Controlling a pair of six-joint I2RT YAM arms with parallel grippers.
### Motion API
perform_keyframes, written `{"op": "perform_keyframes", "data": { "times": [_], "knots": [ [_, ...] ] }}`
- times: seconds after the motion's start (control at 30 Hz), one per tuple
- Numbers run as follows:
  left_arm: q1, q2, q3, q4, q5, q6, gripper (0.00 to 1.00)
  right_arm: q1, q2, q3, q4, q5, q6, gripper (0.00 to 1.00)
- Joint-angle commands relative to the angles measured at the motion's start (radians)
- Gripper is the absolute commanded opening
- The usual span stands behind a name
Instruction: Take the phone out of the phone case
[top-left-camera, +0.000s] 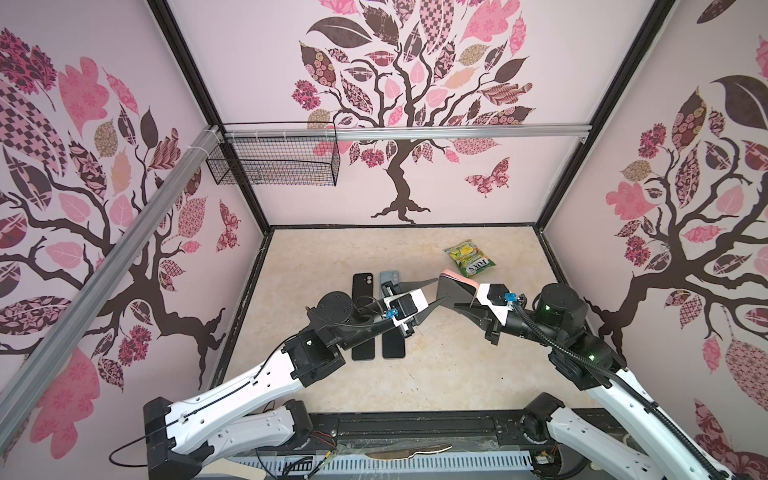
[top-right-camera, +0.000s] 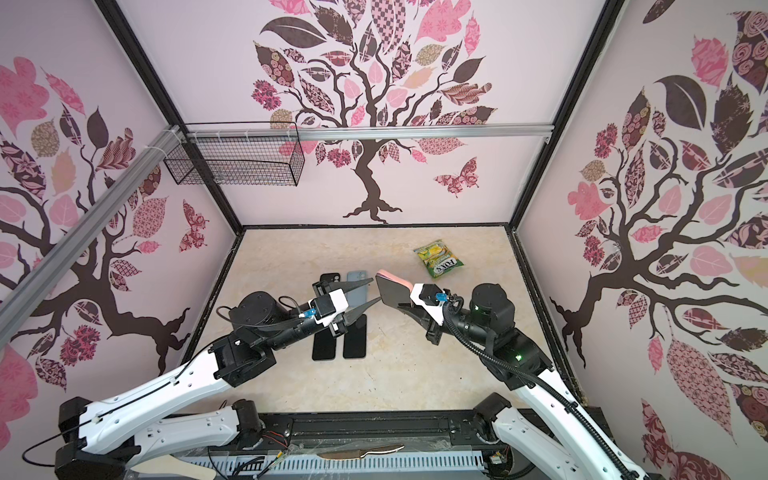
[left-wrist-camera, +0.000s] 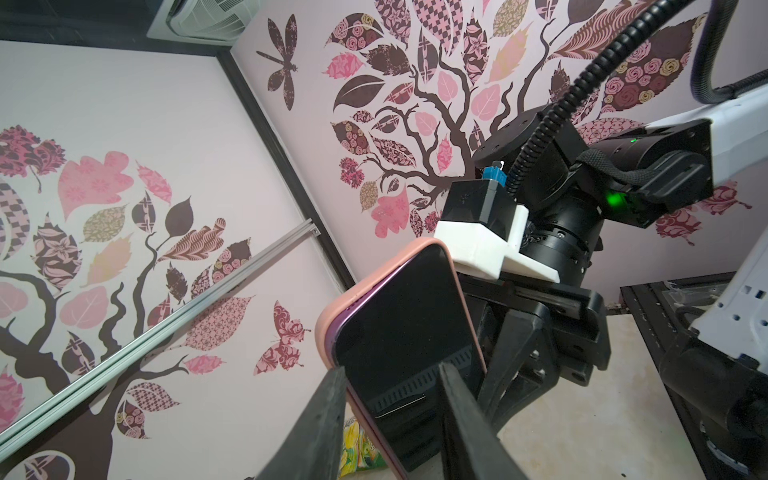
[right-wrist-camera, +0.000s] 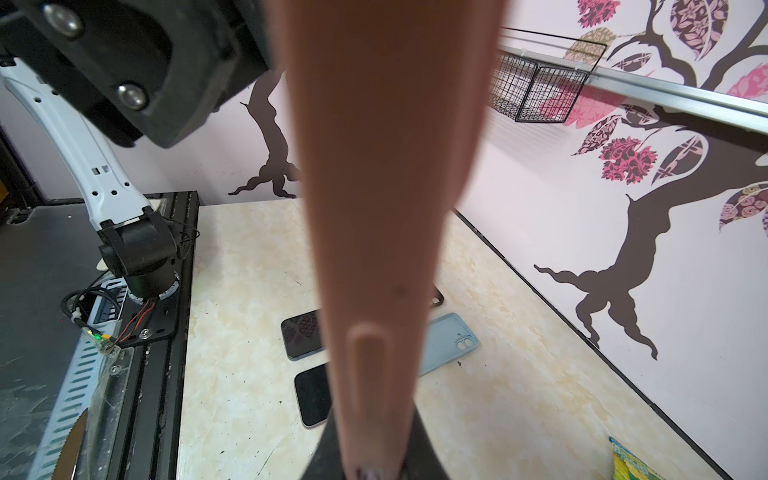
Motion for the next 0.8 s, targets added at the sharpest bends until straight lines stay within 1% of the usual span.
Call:
{"op": "perform_keyframes", "data": {
  "times": [0.0,0.13,0.3,0.77],
  "knots": [
    [-0.002,-0.003,0.040,0.018,-0.022,0.014,0.39,-0.001,-0.018,0.011,0.062,-0.042,-0.006,0.00],
    [-0.003,0.001,0.045,0.017,-0.012,0.014,0.38,-0.001,-0.010,0.018,0.049,-0.053,-0.010,0.00],
    [-0.002,0.003,0.049,0.018,0.003,0.016,0.33,-0.001,0.000,0.021,0.039,-0.058,-0.015,0.00],
    [-0.003,0.013,0.059,0.005,0.024,0.021,0.32,-0.001,0.035,0.051,-0.012,-0.100,-0.030,0.00]
  ]
}}
